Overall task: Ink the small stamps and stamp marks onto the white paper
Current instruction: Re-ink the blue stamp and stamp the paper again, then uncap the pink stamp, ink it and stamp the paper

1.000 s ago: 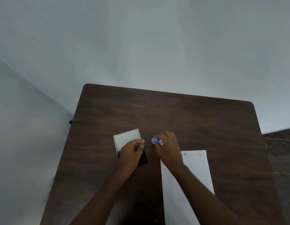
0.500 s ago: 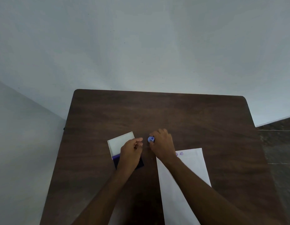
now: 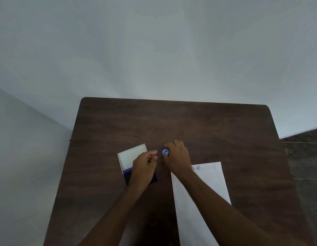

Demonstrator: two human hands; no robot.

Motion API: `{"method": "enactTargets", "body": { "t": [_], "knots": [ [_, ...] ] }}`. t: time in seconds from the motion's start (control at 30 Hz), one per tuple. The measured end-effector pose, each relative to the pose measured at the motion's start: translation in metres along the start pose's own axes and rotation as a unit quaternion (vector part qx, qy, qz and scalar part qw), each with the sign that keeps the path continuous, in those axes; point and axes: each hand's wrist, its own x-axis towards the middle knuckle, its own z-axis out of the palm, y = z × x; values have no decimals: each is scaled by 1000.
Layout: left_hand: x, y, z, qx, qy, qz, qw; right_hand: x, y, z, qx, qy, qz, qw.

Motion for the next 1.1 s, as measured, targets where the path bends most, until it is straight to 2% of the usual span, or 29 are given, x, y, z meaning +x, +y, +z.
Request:
{"method": "enactTargets", "body": {
  "t": [0.23,0.53,0.83,0.93,1.1],
  "knots": [
    [-3,-5,-4,-25,6,2,1000,-14,7,3,24,32,45,998],
    [-8,-3,-4,16,13,20,1000,-6,9,7,7,-42,117,992],
    [-8,-4,-3,22,-8,3,1000,-5,8,6,22,-73,170,982],
    [-8,-5,-3,21,2,7,1000,-14,4,5,33,-44,157,986],
    [-11,-12,-6,-21,-30,-35,999,-35,-21,12,68,-28,72,995]
  ]
}}
